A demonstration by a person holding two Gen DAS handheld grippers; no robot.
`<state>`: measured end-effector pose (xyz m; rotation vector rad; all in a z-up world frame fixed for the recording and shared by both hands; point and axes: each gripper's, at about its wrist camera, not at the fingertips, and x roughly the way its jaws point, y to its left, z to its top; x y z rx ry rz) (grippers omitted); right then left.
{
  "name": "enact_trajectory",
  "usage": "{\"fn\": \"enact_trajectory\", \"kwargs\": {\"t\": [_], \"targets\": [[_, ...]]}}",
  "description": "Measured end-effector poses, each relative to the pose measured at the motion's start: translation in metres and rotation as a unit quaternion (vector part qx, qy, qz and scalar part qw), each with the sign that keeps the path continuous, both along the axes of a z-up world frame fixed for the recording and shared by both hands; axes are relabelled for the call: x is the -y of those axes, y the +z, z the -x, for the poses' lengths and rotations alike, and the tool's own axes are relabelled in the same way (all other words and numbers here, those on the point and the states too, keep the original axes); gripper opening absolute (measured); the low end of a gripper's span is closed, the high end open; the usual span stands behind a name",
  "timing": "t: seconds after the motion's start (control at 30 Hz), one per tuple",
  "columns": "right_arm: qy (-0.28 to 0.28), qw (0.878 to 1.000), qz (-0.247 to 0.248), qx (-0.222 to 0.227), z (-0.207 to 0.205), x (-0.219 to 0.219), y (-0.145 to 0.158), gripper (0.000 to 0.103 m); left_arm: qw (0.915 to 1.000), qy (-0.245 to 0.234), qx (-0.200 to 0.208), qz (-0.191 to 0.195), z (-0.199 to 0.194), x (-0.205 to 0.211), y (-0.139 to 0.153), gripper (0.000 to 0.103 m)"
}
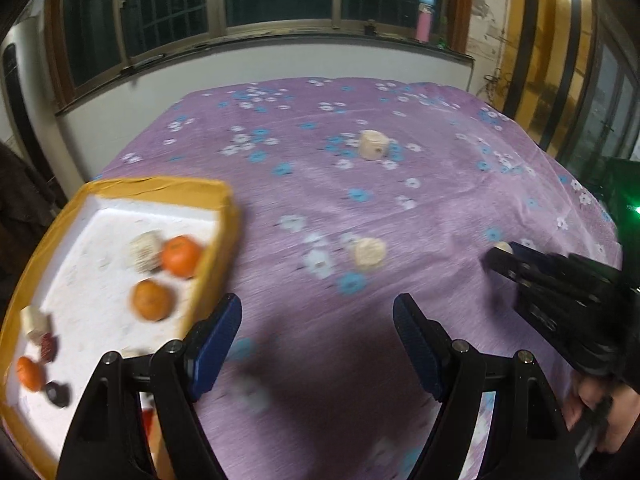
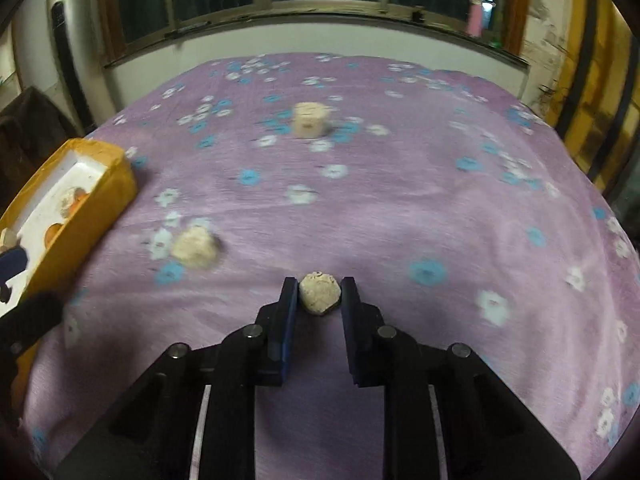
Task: Organize fruits
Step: 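Grasp a rough cream chunk on the sheet with the left gripper while the right grasps another, then carry both rough cream chunks over the yellow tray with both grippers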
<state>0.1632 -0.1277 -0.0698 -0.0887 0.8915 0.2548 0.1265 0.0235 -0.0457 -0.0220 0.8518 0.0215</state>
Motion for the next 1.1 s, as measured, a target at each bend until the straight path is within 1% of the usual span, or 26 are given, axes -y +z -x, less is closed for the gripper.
{"fn": "enact_trajectory", "kwargs": {"t": [0.03, 0.07, 0.1, 0.13, 0.2, 0.27, 0.3, 0.33, 0.37, 0.53, 0.77, 0.87, 1.1], "targets": [[-0.008, 1.000, -0.007, 0.004, 0.003, 0.012, 0.002, 0.023, 1.0000, 0.000, -0.002, -0.001, -0.006, 0.005, -0.002, 0.074], [-0.015, 1.000, -0.011, 0.006, 0.005, 0.022, 0.004, 0.023, 1.0000, 0.001, -0.004, -0.003, -0.015, 0.009, -0.006, 0.069], [-0.018, 1.000, -0.013, 0.007, 0.004, 0.026, 0.005, 0.023, 1.0000, 0.001, -0.007, -0.002, -0.021, 0.012, -0.009, 0.066], [-0.021, 1.000, -0.019, 0.009, 0.005, 0.032, 0.005, 0.023, 0.9999, 0.003, -0.010, -0.001, -0.027, 0.014, -0.012, 0.061], [-0.025, 0.999, -0.031, 0.011, 0.007, 0.040, 0.006, 0.023, 0.9997, 0.003, -0.025, 0.003, -0.040, 0.019, -0.021, 0.057], [-0.025, 0.999, -0.045, 0.009, 0.007, 0.043, 0.004, 0.023, 0.9994, -0.002, -0.034, 0.002, -0.048, 0.025, -0.030, 0.042], [-0.023, 0.998, -0.049, 0.009, 0.006, 0.043, 0.005, 0.023, 0.9993, -0.004, -0.037, 0.000, -0.051, 0.027, -0.033, 0.041], [-0.021, 0.998, -0.052, 0.012, 0.007, 0.043, 0.006, 0.023, 0.9996, -0.002, -0.028, 0.000, -0.050, 0.028, -0.033, 0.036], [-0.018, 0.998, -0.054, 0.016, 0.008, 0.042, 0.008, 0.023, 0.9997, -0.005, -0.025, 0.000, -0.050, 0.029, -0.033, 0.028], [-0.015, 0.998, -0.052, 0.016, 0.007, 0.039, 0.008, 0.023, 0.9996, -0.011, -0.027, -0.005, -0.040, 0.031, -0.030, 0.027], [-0.025, 0.999, -0.031, 0.005, 0.021, 0.039, 0.003, 0.023, 0.9998, -0.012, -0.016, -0.006, -0.002, 0.033, -0.018, 0.027], [-0.036, 0.999, -0.029, 0.000, 0.034, 0.041, 0.002, 0.023, 0.9998, -0.012, -0.006, -0.013, 0.016, 0.033, -0.011, 0.027], [-0.052, 0.998, -0.026, 0.002, 0.074, 0.036, 0.005, 0.023, 0.9999, -0.009, 0.008, -0.012, 0.053, 0.027, 0.000, 0.027]]}}
